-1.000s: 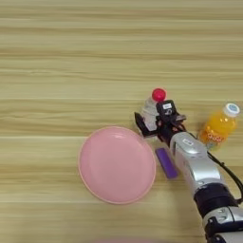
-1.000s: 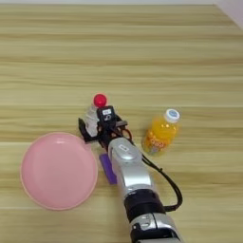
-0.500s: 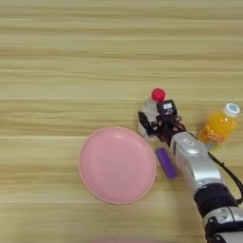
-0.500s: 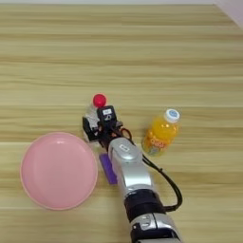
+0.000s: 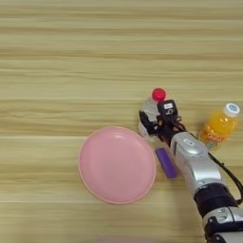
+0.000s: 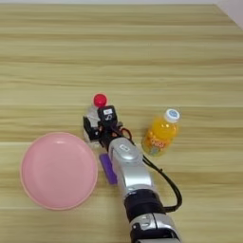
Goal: Move the objects on the table
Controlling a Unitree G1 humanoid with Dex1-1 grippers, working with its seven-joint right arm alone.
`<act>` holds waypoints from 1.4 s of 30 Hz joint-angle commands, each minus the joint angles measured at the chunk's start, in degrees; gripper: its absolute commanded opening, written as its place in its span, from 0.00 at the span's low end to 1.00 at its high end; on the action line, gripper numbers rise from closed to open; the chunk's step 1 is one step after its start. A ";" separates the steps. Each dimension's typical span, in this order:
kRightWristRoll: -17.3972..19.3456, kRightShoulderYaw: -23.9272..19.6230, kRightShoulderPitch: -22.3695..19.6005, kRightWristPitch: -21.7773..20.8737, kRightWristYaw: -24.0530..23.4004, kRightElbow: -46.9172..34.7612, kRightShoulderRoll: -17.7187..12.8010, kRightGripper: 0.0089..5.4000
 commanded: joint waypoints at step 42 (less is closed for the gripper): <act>3.35 9.29 18.66 16.25 3.24 -51.18 0.55 0.58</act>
